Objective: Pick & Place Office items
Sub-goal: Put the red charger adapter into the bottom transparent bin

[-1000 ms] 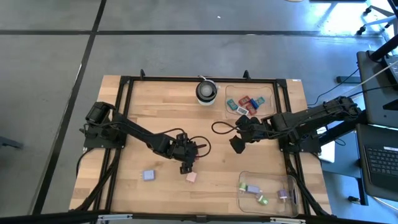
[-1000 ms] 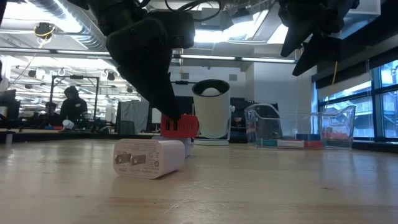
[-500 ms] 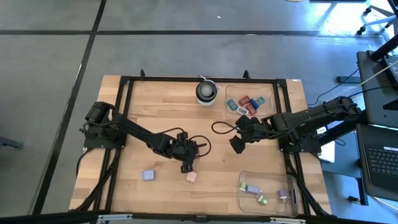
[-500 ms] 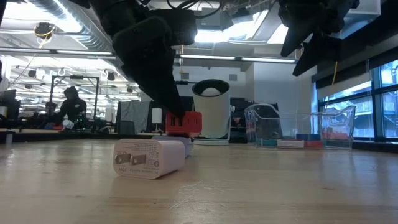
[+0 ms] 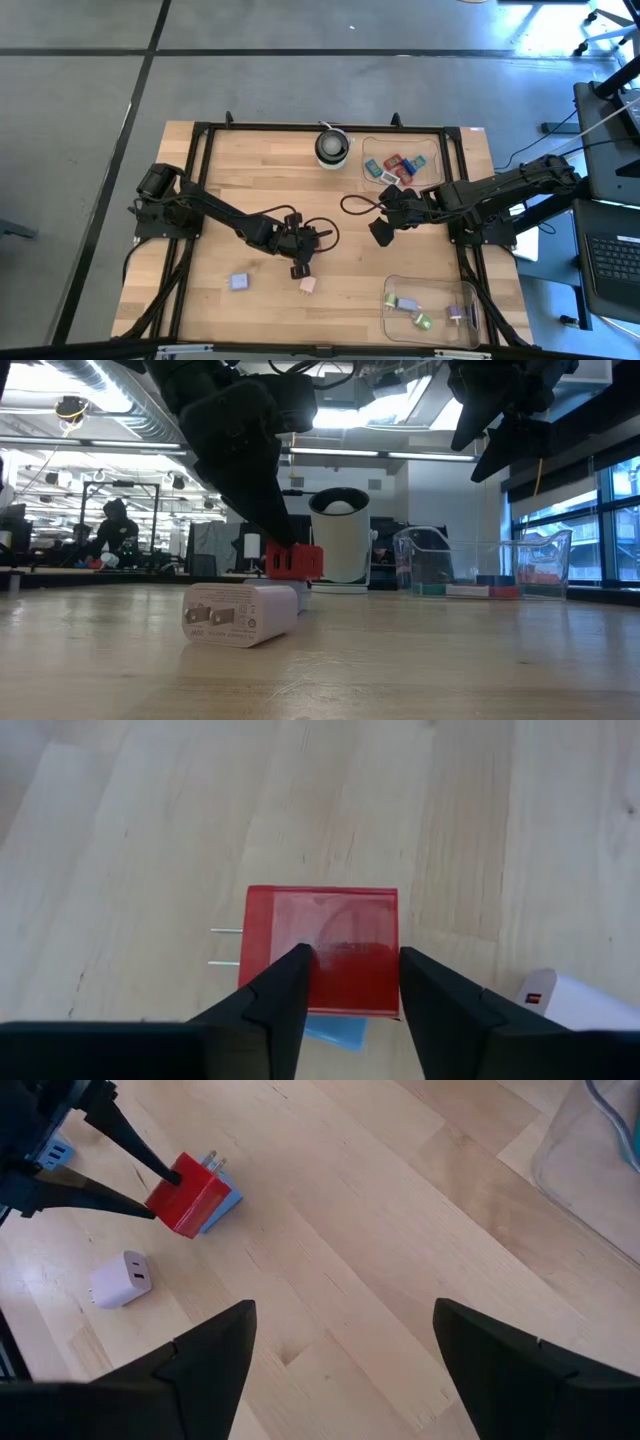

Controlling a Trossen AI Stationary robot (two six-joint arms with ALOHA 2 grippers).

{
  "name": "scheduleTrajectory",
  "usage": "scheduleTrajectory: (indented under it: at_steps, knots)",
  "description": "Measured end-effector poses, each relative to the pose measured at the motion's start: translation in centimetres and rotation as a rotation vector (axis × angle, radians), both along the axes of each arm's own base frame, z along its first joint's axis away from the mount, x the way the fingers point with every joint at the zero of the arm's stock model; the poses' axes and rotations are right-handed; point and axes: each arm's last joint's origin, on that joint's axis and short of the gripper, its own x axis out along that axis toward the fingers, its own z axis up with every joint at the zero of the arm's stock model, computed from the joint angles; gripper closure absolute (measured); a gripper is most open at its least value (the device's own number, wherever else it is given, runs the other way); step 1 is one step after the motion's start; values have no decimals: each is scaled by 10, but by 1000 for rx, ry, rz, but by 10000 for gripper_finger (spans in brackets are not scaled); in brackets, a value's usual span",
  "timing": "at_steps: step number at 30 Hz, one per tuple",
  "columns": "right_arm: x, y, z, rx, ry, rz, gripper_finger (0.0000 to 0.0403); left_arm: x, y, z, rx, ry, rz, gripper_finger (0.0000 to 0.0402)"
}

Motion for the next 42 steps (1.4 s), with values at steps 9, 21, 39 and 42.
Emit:
scheduleTrajectory:
  at_steps: [9,21,39,42]
  knots:
    - [0,0,0,0,0,0,97,0,-1,0,-31,7,-7,180]
    - [0,2,0,99,-5,-54,97,2,-3,28,-50,-55,-37,130]
    - [1,2,0,100,-10,-58,97,20,10,41,-489,-319,541,130]
    - [1,2,0,100,-12,-58,97,25,10,46,-536,-398,565,130]
